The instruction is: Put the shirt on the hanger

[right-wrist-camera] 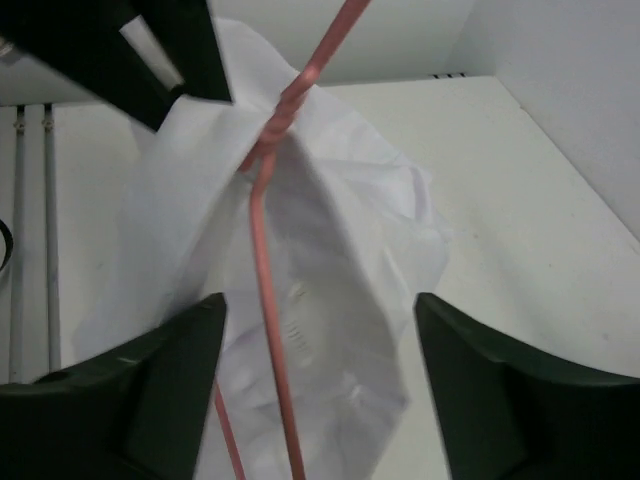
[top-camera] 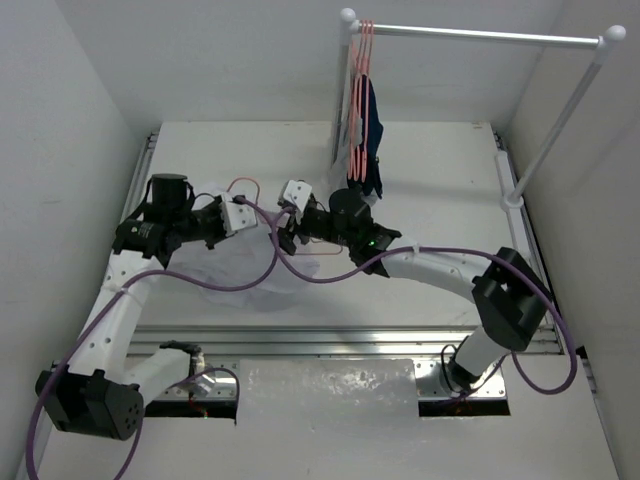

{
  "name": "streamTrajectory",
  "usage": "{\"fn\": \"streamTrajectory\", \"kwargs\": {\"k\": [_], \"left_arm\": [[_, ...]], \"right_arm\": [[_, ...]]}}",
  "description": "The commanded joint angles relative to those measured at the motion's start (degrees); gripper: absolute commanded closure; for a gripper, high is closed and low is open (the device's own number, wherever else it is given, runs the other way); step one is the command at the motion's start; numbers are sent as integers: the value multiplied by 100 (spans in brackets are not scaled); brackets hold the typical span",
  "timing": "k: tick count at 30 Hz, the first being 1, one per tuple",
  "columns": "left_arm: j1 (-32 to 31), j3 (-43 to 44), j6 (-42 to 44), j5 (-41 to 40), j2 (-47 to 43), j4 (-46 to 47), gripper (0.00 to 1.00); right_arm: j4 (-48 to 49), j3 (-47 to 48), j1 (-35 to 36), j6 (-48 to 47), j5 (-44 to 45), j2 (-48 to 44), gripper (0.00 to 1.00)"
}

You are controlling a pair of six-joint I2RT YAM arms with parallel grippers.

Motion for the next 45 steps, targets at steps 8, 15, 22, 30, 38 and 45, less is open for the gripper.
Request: {"fn": "streamTrajectory", "kwargs": {"k": [8, 15, 22, 30, 38, 45], "left_arm": [[161, -331, -1375, -540, -639, 1001, 100], [179, -287, -2559, -1338, -1008, 1510, 100], [179, 178, -3334, -1305, -1140, 1318, 100], [179, 662, -3739, -1217, -1281, 1115, 100], [179, 1189, -3950, -945, -1264, 826, 100], [179, 1154, -3976, -936, -1299, 807, 100]], "right_arm": [[-1256, -466, -177, 1627, 2451, -1773, 1], [-2224, -835, -765, 2699, 1521, -2329, 46], [-1943, -794, -864, 3394, 572, -1838, 42], [-1952, -309, -810, 3790, 403, -985, 19], [-1144, 183, -819, 4554, -54, -89, 18], [-669, 456, -828, 4968, -352, 307, 54]]}}
